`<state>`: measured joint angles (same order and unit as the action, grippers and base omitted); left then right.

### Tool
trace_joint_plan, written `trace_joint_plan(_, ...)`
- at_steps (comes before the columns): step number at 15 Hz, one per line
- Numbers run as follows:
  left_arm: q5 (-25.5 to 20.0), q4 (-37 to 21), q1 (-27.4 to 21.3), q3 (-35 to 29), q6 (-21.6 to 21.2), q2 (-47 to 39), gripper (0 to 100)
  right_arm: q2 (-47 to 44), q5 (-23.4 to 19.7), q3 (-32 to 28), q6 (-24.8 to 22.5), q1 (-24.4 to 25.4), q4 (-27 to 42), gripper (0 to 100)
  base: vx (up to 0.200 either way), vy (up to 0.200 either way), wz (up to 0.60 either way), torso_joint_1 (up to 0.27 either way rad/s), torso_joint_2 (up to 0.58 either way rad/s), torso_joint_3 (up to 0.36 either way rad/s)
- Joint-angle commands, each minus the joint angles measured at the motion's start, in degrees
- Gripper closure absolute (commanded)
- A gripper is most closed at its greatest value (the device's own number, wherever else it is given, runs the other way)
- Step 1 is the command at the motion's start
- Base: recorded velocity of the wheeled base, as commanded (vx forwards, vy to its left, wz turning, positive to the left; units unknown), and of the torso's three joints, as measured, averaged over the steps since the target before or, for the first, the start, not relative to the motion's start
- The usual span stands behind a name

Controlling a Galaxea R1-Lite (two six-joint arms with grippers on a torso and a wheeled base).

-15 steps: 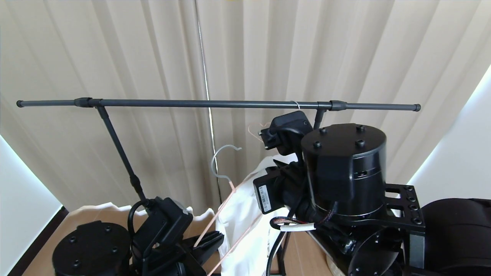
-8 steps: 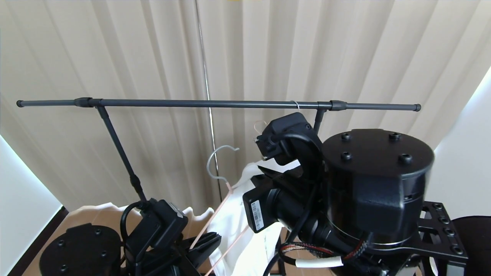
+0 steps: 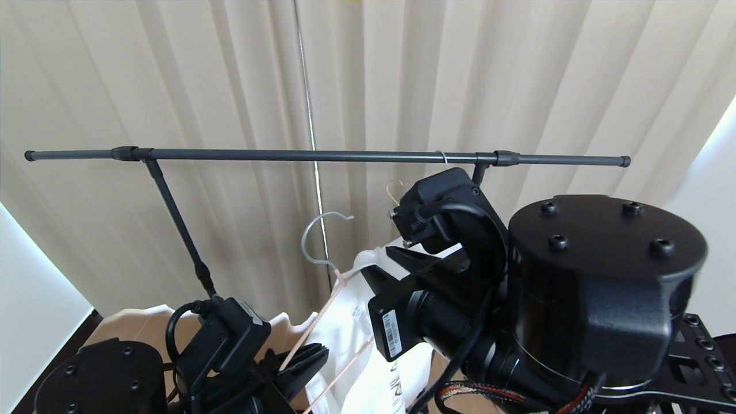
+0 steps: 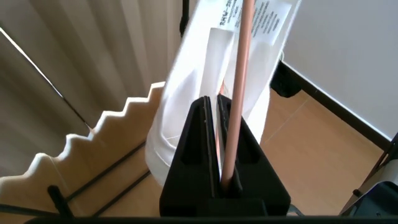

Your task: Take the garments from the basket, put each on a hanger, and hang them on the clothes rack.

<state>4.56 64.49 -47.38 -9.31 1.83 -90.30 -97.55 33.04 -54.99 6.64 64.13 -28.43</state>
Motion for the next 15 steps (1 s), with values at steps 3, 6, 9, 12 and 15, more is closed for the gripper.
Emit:
trace_joint_plan(3, 0.01, 0.11, -0.08, 0.70, 0.11, 0.03, 100, -0.01, 1.15, 0.06, -2.07, -2.35, -4.18, 0, 0.000, 0.000, 0.00, 0.000, 0.00, 0.000)
trace_joint_plan(6, 0.01, 0.20, 0.19, 0.52, 0.11, 0.03, 100, -0.27, 1.24, 0.24, -2.07, -2.35, -4.62, 0, 0.000, 0.000, 0.00, 0.000, 0.00, 0.000)
trace_joint_plan(9, 0.01, 3.45, 1.24, 0.52, 0.11, -0.23, 100, 0.25, 1.24, 0.85, -2.60, -2.35, -4.62, 0, 0.000, 0.000, 0.00, 0.000, 0.00, 0.000)
trace_joint_plan(12, 0.01, 3.89, 2.65, 0.17, 0.11, -0.67, 100, 0.69, 1.24, 1.11, -2.69, -2.35, -4.62, 0, 0.000, 0.000, 0.00, 0.000, 0.00, 0.000)
trace_joint_plan(15, 0.01, 6.88, 3.97, 0.35, 0.28, -1.64, 100, 1.40, 0.98, 1.91, -2.69, -2.35, -4.62, 0, 0.000, 0.000, 0.00, 0.000, 0.00, 0.000)
